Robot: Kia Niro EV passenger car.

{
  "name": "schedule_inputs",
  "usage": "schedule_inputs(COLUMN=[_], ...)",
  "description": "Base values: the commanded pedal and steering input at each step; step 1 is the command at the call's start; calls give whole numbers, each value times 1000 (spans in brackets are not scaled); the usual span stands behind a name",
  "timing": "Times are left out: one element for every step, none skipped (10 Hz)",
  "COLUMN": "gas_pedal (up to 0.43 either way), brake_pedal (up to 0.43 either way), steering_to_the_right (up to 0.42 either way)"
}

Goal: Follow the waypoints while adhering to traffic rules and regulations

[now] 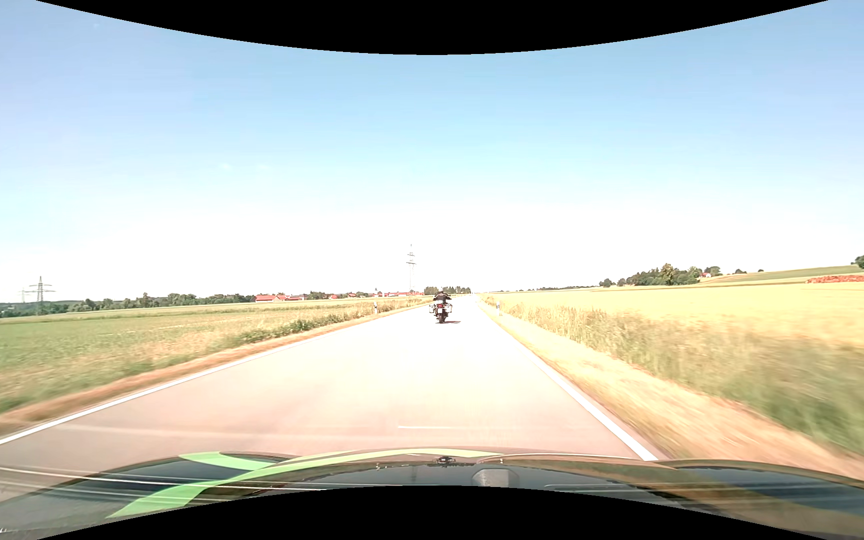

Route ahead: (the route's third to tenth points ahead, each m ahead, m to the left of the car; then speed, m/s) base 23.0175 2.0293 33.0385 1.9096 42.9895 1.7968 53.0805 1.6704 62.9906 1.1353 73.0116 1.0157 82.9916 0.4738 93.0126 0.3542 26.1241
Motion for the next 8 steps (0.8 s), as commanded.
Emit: schedule_inputs(gas_pedal=[287, 287, 299, 299, 299, 299, 280, 260], brake_pedal=[0, 0, 0, 0, 0, 0, 0, 0], steering_to_the_right=[0, 0, 0, 0, 0, 0, 0, 0])
